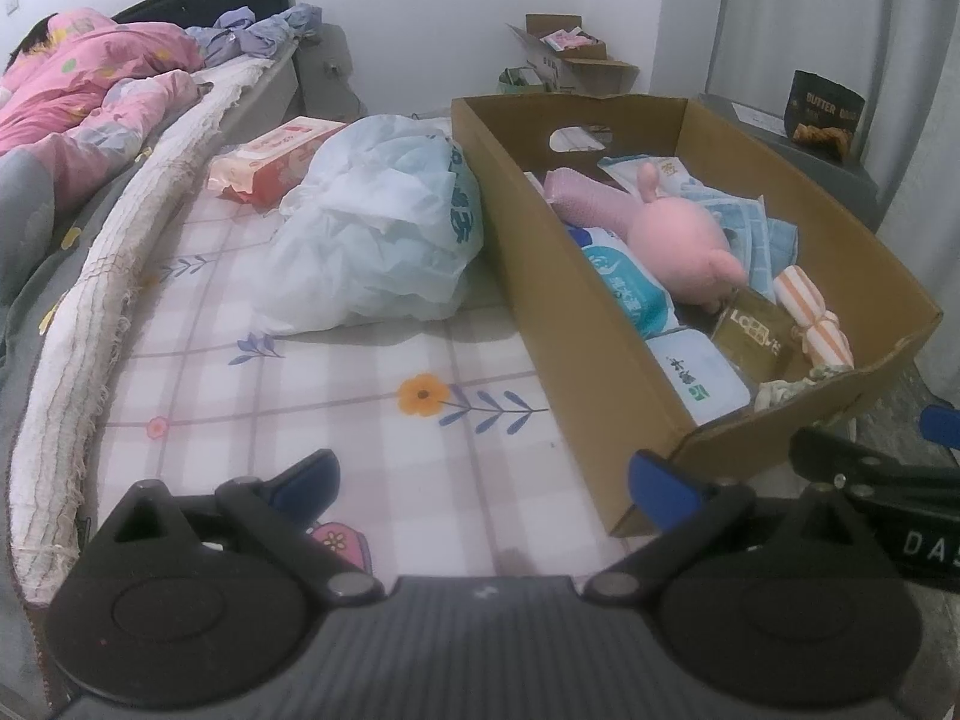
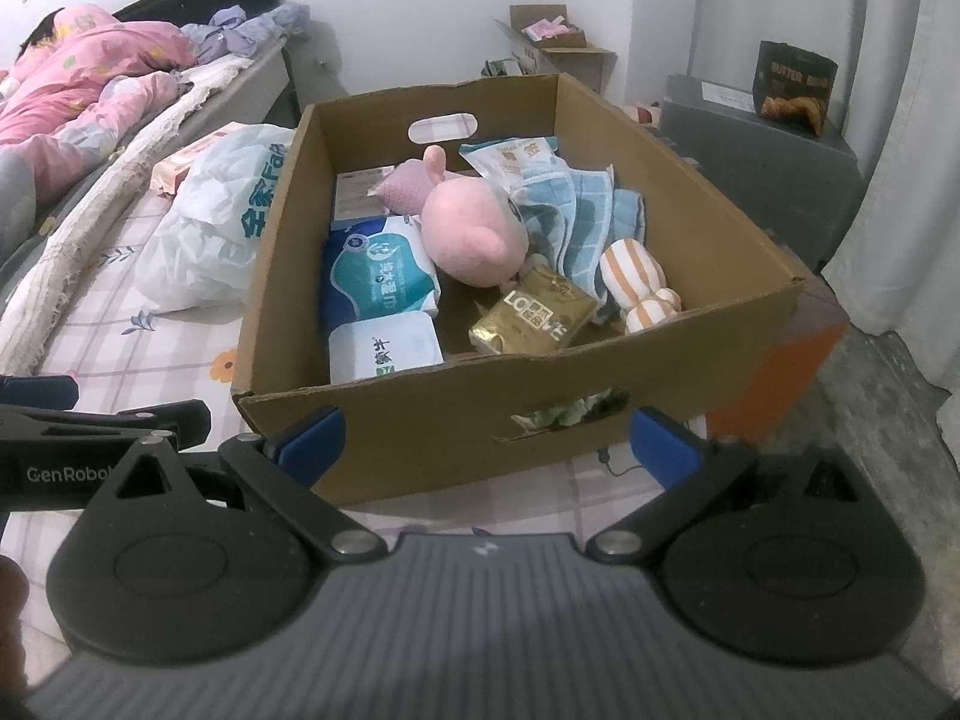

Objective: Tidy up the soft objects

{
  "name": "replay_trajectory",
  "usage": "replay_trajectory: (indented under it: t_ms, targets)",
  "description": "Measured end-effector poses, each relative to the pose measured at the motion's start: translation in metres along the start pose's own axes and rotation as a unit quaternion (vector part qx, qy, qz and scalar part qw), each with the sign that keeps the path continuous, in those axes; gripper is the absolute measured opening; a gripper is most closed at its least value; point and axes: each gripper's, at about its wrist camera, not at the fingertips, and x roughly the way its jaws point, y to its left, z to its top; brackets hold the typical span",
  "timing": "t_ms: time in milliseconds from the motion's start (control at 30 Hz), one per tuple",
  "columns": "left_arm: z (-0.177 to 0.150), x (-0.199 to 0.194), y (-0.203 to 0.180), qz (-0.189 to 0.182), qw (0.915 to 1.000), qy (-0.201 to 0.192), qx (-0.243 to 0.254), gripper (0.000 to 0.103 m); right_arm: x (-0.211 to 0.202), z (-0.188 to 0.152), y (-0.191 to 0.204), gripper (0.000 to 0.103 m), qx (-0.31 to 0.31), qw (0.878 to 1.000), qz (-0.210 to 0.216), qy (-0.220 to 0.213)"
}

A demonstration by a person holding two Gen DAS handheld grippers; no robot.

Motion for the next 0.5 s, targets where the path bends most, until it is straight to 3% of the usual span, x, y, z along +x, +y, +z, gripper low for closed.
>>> replay_trajectory:
  t_ms: [500]
  targets:
    - [-0.0014,0.0013,-0.0005,-0.002,1.0,0.003,0.001,0.103,0.0009,-0.0012,-0.0001,0.102,-0.001,1.0,-0.001,0.002]
